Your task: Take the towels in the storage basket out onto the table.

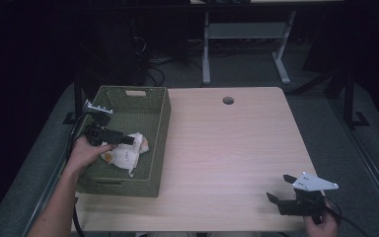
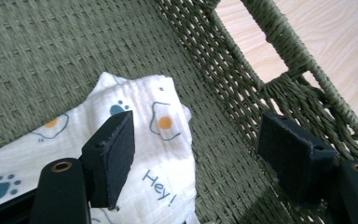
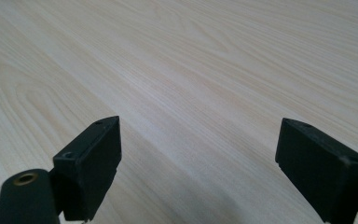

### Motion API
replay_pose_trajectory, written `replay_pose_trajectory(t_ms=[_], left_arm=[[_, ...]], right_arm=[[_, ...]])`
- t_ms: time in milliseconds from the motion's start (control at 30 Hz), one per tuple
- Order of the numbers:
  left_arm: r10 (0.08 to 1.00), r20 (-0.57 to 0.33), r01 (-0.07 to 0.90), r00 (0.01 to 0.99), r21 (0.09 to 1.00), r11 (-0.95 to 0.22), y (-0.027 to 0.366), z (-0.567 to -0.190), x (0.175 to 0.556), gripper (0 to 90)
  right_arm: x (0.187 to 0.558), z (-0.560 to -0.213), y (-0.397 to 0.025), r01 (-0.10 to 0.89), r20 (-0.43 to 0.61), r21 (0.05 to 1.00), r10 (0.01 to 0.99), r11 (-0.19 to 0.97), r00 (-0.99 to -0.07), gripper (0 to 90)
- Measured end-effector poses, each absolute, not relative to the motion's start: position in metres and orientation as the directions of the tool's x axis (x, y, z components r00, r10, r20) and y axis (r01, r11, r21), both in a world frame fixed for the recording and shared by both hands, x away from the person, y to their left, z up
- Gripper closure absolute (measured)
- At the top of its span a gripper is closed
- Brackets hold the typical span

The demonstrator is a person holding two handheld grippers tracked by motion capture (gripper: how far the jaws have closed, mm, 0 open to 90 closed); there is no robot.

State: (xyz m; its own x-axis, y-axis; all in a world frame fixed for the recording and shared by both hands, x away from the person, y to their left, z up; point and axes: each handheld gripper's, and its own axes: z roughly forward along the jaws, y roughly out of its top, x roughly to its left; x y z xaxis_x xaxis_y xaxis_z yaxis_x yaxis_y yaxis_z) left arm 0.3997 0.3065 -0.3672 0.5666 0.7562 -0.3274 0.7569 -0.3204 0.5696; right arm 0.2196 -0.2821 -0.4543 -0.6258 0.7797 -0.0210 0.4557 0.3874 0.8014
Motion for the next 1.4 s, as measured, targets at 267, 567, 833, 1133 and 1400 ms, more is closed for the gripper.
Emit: replay_pose_trajectory(t_ms=[267,567,833,1133,1400], left_arm=[[0.782,-0.313,0.774,0.538,0.551,-0.312,0.309,-0.372,0.404,27.9],[0.825,-0.276,0.807,0.494,0.500,-0.316,0.308,-0.383,0.410,28.3],[0.862,-0.234,0.831,0.450,0.463,-0.309,0.310,-0.390,0.413,28.9],[0.889,-0.171,0.847,0.425,0.422,-0.324,0.303,-0.396,0.415,27.8],[0.911,-0.096,0.864,0.402,0.370,-0.342,0.300,-0.403,0.416,28.4]], right_arm=[[0.219,-0.454,-0.281,0.457,-0.019,0.802,0.781,0.385,-0.624,14.0],[0.219,-0.454,-0.281,0.454,-0.022,0.802,0.779,0.388,-0.627,14.0],[0.219,-0.454,-0.281,0.451,-0.024,0.802,0.776,0.391,-0.630,14.0],[0.219,-0.454,-0.280,0.452,-0.021,0.803,0.776,0.389,-0.630,14.0],[0.219,-0.453,-0.280,0.450,-0.023,0.802,0.772,0.394,-0.635,14.0]])
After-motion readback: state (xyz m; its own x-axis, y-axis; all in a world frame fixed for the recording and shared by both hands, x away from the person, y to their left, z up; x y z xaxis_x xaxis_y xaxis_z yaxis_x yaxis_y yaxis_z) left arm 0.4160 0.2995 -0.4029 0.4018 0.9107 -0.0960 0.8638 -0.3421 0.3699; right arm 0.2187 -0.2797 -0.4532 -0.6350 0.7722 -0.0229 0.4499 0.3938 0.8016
